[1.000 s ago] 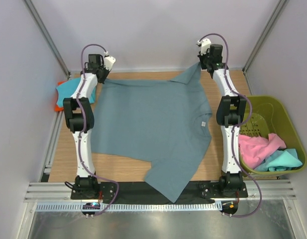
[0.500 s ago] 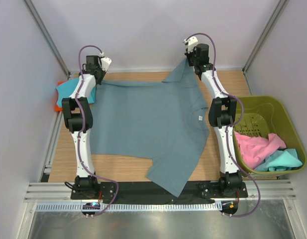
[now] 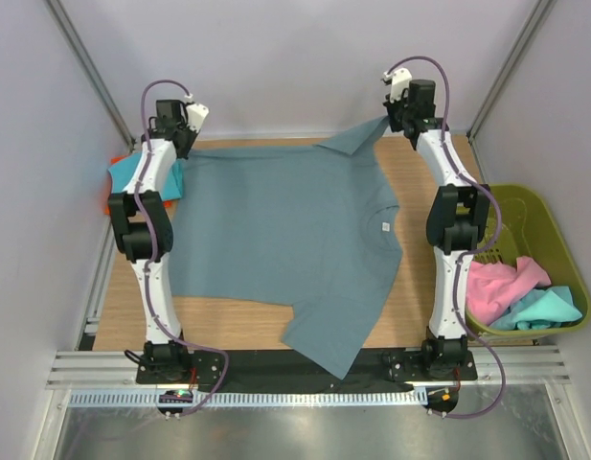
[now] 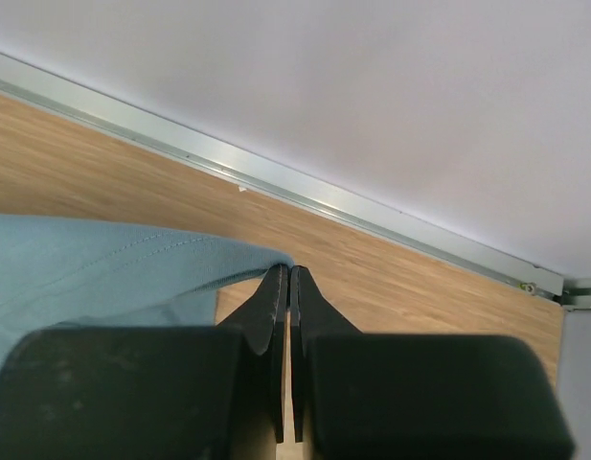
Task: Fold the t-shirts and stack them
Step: Fold the tshirt
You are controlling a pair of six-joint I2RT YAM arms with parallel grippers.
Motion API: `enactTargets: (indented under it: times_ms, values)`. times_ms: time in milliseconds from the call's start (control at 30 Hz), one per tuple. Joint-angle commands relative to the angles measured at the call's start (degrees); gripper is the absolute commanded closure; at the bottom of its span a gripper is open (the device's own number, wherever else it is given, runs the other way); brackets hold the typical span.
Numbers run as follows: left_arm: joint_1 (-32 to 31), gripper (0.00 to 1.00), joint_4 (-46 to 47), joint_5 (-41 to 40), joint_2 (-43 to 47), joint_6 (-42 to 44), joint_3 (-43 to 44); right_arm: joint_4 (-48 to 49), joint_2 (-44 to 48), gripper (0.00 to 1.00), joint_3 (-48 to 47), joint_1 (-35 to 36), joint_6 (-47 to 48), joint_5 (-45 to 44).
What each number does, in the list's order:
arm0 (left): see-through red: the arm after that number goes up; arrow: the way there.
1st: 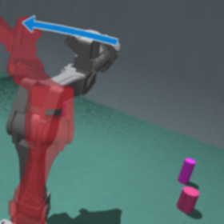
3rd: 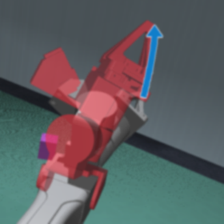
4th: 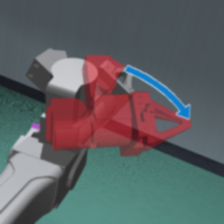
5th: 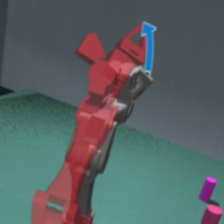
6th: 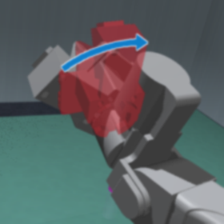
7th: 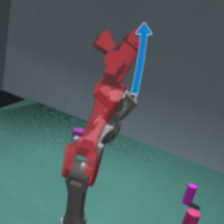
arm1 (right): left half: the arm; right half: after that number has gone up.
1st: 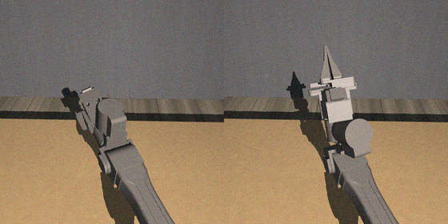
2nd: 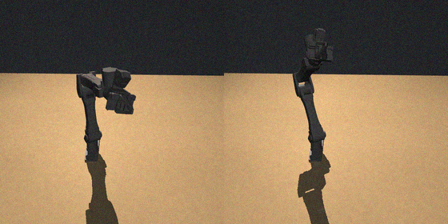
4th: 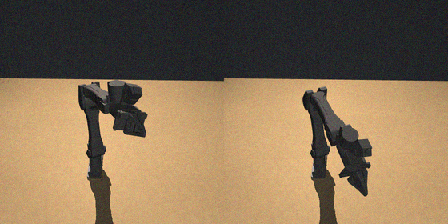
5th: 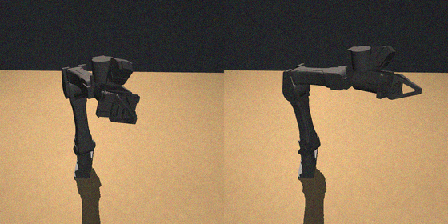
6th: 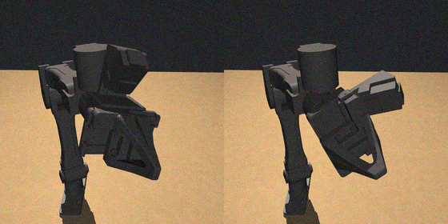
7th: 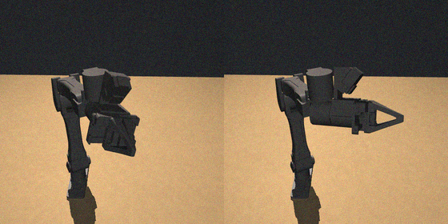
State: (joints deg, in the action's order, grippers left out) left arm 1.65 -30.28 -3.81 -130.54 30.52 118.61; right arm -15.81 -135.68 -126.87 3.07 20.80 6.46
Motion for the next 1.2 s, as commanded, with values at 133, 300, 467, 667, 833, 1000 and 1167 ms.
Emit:
enactTargets:
  times_ms: [133,300,467,667,833,1000,1167]
  values:
    - [1.4,1.0,-0.7,1.0,8.7,1.0,-4.0,-0.3,16.6,0.99,10.8,0.4,-1.5,3.6]
    - [1.5,1.0,-0.8,1.5,11.0,0.7,-7.3,0.1,23.1,0.99,22.1,1.0,-1.6,4.8]
    - [1.4,1.0,-1.4,2.3,14.0,0.4,-11.4,-0.4,30.9,0.99,31.1,1.1,-3.0,6.2]
    - [1.5,1.0,-1.5,2.8,18.1,-0.3,-18.4,-0.7,39.4,0.99,42.4,1.1,-3.9,7.0]
    - [1.7,1.0,-1.5,3.0,20.7,-1.5,-21.7,-1.5,45.1,0.99,47.7,1.2,-5.1,7.3]
    - [1.8,1.0,-2.1,3.3,23.2,-2.3,-23.8,-3.1,49.5,0.99,50.4,1.2,-6.5,8.5]
    - [1.7,1.0,-2.8,3.6,25.5,-2.9,-27.7,-3.6,52.9,0.99,54.9,1.4,-7.9,9.4]
